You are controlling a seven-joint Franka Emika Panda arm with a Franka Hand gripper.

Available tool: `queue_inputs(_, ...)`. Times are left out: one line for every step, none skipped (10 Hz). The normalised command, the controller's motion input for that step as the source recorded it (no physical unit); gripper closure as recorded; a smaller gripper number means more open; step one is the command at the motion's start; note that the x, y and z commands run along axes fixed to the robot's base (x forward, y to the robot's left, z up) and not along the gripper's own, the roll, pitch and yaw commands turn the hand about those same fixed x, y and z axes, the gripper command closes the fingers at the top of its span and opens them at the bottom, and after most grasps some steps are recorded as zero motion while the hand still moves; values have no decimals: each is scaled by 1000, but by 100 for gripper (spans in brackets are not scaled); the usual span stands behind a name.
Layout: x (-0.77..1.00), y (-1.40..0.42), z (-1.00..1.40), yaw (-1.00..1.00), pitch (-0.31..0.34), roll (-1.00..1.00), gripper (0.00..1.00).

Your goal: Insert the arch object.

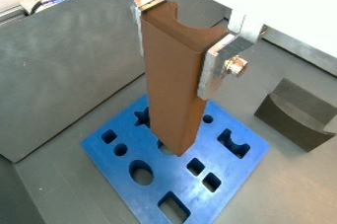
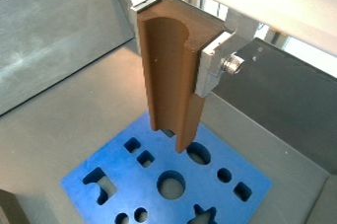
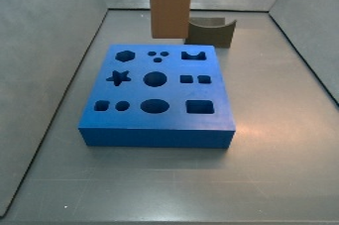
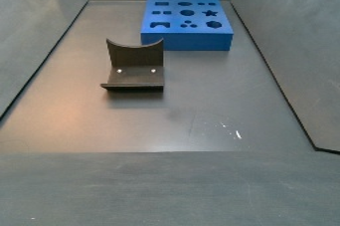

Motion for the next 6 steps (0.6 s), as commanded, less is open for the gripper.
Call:
queue_inputs(237, 23, -703, -806, 17, 256, 100)
queue_inputs(274, 66, -680, -754, 24, 270, 100)
queue_inputs(386, 263, -714, -551, 59, 259, 100)
queue_inputs(486, 460, -566, -77, 51, 173, 100)
queue_inputs(409, 451, -474, 0, 57, 179, 100)
queue_inputs(309, 431, -434, 0, 69, 119, 100)
